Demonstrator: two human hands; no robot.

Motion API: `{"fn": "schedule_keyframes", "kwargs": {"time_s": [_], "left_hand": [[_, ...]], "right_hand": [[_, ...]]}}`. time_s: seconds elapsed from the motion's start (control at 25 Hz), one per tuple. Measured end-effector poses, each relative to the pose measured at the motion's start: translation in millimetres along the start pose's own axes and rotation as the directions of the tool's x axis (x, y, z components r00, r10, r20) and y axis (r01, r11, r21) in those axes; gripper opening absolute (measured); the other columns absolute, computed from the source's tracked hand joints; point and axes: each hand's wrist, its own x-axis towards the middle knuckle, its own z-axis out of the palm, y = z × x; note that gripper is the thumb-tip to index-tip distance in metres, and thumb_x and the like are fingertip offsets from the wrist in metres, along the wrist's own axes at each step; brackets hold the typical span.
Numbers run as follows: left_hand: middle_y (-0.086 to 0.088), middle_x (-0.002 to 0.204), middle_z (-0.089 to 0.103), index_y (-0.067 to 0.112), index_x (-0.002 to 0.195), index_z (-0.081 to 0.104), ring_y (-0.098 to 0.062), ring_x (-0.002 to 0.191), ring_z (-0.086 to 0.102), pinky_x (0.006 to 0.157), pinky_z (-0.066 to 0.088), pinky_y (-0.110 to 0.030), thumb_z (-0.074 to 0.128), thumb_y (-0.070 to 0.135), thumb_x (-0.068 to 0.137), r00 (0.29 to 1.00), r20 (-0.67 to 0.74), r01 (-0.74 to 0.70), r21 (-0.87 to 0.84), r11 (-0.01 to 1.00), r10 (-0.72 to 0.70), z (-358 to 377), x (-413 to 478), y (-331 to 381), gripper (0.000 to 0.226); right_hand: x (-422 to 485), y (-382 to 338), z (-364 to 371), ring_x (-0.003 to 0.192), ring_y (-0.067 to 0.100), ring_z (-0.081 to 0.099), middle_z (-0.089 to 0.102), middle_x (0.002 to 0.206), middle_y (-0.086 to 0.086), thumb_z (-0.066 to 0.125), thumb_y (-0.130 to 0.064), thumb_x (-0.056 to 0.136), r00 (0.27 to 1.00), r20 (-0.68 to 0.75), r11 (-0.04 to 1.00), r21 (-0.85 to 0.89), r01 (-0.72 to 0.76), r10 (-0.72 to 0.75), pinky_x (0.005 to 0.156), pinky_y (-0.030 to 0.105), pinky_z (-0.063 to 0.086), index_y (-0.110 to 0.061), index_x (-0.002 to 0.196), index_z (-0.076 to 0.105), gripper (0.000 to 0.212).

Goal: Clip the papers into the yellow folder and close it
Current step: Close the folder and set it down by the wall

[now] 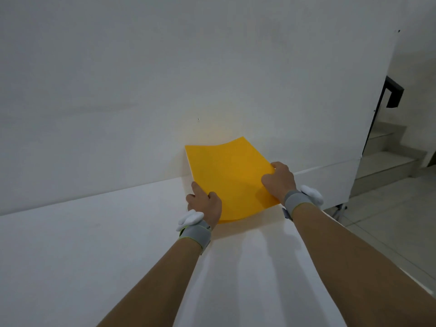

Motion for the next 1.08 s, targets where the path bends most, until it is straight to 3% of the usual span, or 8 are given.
{"fn": "schedule_keyframes", "kwargs": {"time_s": [0.16, 0.36, 0.48, 0.68, 0.92, 1.08], "left_hand": [[-0.022, 0.146, 0.033, 0.015, 0.153, 0.009, -0.043, 0.122, 0.045, 0.096, 0.039, -0.046, 0.034, 0.025, 0.098, 0.997, 0.064, 0.028, 0.046, 0.999, -0.031, 16, -1, -6, 0.061], [-0.023, 0.135, 0.041, 0.011, 0.149, 0.017, -0.04, 0.12, 0.044, 0.097, 0.036, -0.045, 0.038, 0.022, 0.096, 0.999, 0.036, 0.031, 0.12, 0.992, -0.035, 32, -4, -10, 0.058], [-0.022, 0.136, 0.04, 0.009, 0.149, 0.018, -0.04, 0.122, 0.043, 0.1, 0.036, -0.045, 0.039, 0.024, 0.095, 0.996, 0.054, 0.063, 0.171, 0.983, -0.073, 38, -4, -15, 0.059], [-0.018, 0.137, 0.038, 0.008, 0.148, 0.017, -0.037, 0.124, 0.036, 0.101, 0.032, -0.044, 0.039, 0.03, 0.093, 0.998, 0.062, 0.009, 0.337, 0.941, -0.032, 42, -8, -23, 0.063], [-0.014, 0.138, 0.035, 0.005, 0.145, 0.023, -0.033, 0.125, 0.035, 0.099, 0.033, -0.04, 0.038, 0.035, 0.093, 0.996, 0.085, -0.022, 0.46, 0.888, -0.019, 40, -6, -23, 0.062], [-0.009, 0.152, 0.024, 0.011, 0.15, 0.019, -0.033, 0.131, 0.033, 0.1, 0.033, -0.044, 0.035, 0.048, 0.093, 0.981, 0.104, -0.194, 0.481, 0.855, 0.164, 33, -7, -26, 0.07]], "right_hand": [[5, 18, -1, 0.118, 0.036, 0.052, 0.052, 0.136, 0.015, 0.052, -0.011, 0.088, 0.999, 0.009, 0.999, -0.016, -0.037, 0.038, 0.088, 0.04, 0.043, -0.01, 0.145, 0.038, 0.059], [12, 32, 4, 0.103, 0.033, 0.052, 0.054, 0.132, 0.018, 0.051, -0.012, 0.089, 0.997, 0.025, 0.993, -0.09, -0.075, 0.078, 0.09, 0.039, 0.045, -0.004, 0.138, 0.044, 0.05], [15, 37, 7, 0.119, 0.035, 0.052, 0.052, 0.135, 0.016, 0.051, -0.014, 0.09, 0.993, 0.031, 0.984, -0.145, -0.107, 0.113, 0.091, 0.038, 0.044, -0.005, 0.138, 0.043, 0.049], [20, 48, 10, 0.122, 0.034, 0.051, 0.051, 0.137, 0.015, 0.051, -0.015, 0.091, 0.992, 0.037, 0.972, -0.204, -0.112, 0.122, 0.088, 0.035, 0.042, -0.006, 0.14, 0.041, 0.051], [27, 64, 12, 0.13, 0.036, 0.043, 0.047, 0.144, 0.012, 0.048, -0.029, 0.095, 0.996, 0.04, 0.934, -0.353, -0.062, 0.081, 0.105, 0.042, 0.035, -0.015, 0.141, 0.044, 0.048], [31, 69, 16, 0.135, 0.035, 0.039, 0.044, 0.148, 0.011, 0.045, -0.05, 0.094, 0.999, 0.021, 0.88, -0.474, -0.015, 0.028, 0.111, 0.049, 0.026, -0.025, 0.143, 0.045, 0.056]]}}
